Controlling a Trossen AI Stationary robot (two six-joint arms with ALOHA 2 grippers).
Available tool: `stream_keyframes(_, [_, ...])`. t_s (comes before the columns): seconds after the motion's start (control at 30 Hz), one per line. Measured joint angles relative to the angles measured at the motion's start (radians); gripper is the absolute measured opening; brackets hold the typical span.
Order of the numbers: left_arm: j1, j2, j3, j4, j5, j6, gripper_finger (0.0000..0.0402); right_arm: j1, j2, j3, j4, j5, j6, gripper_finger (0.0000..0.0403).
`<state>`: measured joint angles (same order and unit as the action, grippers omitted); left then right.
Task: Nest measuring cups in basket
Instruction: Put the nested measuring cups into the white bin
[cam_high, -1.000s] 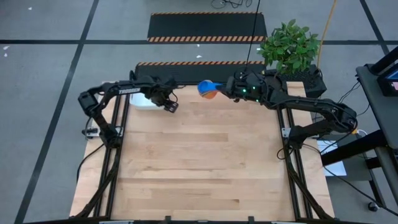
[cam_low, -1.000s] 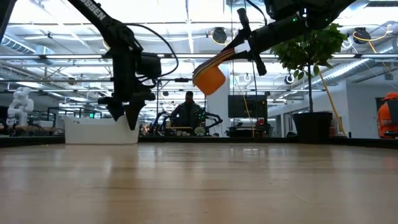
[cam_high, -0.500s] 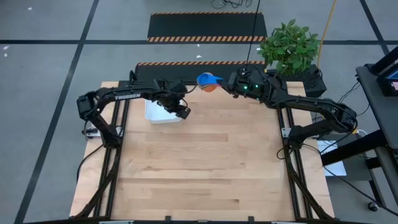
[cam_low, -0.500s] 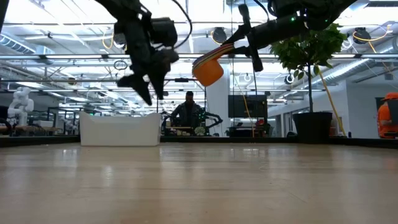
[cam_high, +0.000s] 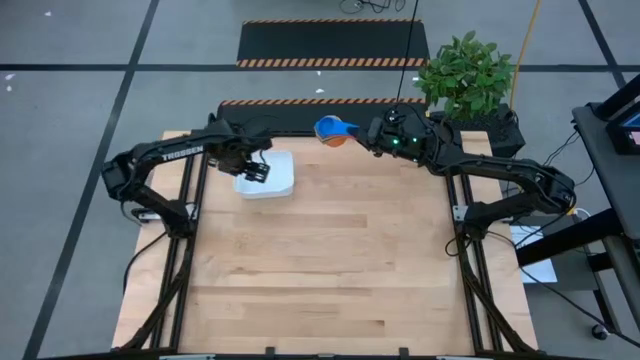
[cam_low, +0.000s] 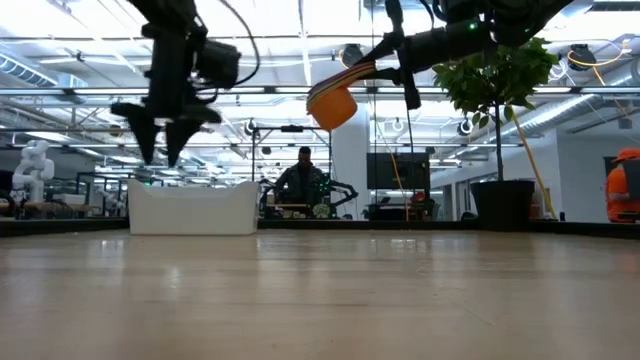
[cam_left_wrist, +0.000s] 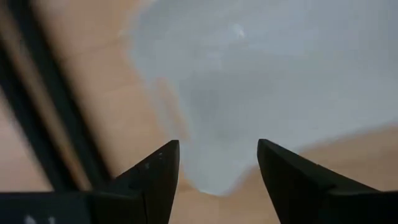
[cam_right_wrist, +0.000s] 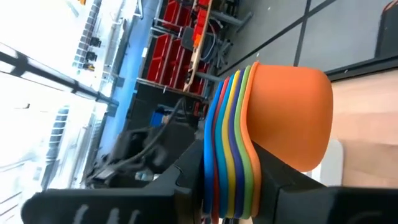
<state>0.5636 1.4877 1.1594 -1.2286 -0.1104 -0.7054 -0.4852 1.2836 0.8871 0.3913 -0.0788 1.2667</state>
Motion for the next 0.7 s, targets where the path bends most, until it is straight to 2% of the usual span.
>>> stream_keyframes(0.13, [0.048, -0.041, -0.069, 0.023, -0.086, -0.057, 0.0221, 0.019, -0.001, 0.0, -0.001, 0.0, -0.004, 0.0067])
stream_keyframes(0.27, [0.097, -0.052, -0.137, 0.097, -0.085, -0.065, 0.0221, 0.037, -0.001, 0.0, -0.006, 0.0, -0.003, 0.0067])
stream_keyframes(0.57, [0.207, -0.051, -0.3, 0.264, 0.043, -0.064, 0.0216, 0.108, -0.001, 0.0, 0.002, -0.001, 0.016, 0.0067])
stream_keyframes(0.7, [0.23, -0.051, -0.324, 0.314, 0.094, -0.045, 0.0182, 0.14, -0.001, 0.0, 0.002, 0.003, 0.032, 0.0067])
